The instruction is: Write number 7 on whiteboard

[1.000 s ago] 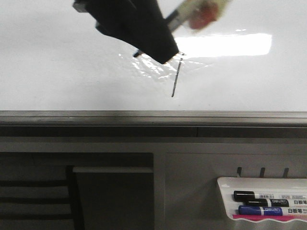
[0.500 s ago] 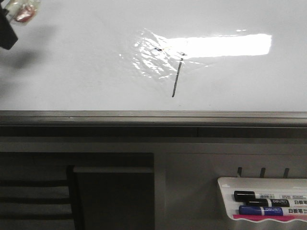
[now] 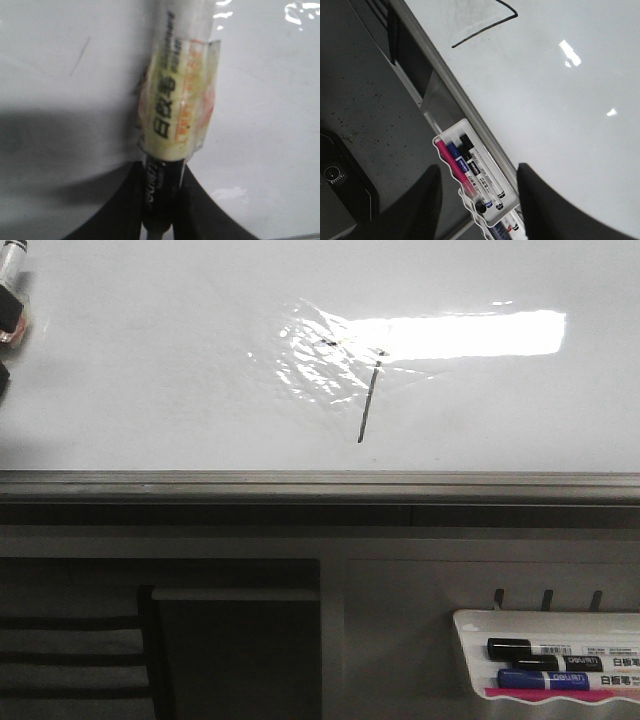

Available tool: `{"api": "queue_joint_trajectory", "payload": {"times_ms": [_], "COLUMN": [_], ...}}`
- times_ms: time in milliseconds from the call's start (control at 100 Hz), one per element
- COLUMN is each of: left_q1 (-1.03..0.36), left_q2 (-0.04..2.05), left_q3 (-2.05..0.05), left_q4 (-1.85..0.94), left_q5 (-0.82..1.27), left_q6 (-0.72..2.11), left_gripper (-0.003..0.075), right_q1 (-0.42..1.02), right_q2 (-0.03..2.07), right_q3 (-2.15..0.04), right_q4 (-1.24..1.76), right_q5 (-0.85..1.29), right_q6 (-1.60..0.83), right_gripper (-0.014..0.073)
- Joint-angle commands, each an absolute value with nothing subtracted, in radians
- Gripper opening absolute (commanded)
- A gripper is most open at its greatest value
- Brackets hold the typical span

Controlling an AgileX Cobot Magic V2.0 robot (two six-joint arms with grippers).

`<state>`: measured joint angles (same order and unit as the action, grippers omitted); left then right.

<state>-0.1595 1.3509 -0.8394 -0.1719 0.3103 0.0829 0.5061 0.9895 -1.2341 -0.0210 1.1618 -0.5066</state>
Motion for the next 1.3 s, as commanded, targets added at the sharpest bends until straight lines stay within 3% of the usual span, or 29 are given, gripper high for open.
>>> {"api": "queue_joint_trajectory", "payload": {"times_ms": [0, 460, 720, 790, 1030, 1290], "left_q1": [-0.157, -0.157, -0.157, -0.157, -0.157, -0.157], "left_q2": [1.339, 1.354, 1.354, 1.35, 1.266, 1.012], "left_q3": [-0.866, -0.866, -0.866, -0.866, -0.866, -0.868], "left_q4": [-0.187, -0.192, -0.192, -0.192, -0.192, -0.151], "left_q5": [0.228, 0.222, 0.222, 0.227, 0.296, 0.4], "left_q6": [0.072, 0.072, 0.072, 0.072, 0.072, 0.072], "left_gripper": [-0.002, -0.0003, 0.0295, 0.0342, 0.0349, 0.0347], "right_q1": [0.503, 0.503, 0.503, 0.503, 0.503, 0.503], "right_q2": [0.976, 0.976, 0.976, 0.976, 0.961, 0.87], "right_q3": [-1.256, -1.251, -1.251, -1.251, -1.251, -1.249], "right_q4": [-0.032, -0.032, -0.032, -0.032, -0.032, -0.12], "right_q5": [1.113, 1.111, 1.109, 1.109, 1.153, 1.184], "right_q6": [-0.507, -0.507, -0.507, -0.507, -0.475, -0.11], "right_gripper": [0.0313, 0.0313, 0.0313, 0.0313, 0.0313, 0.0313]}}
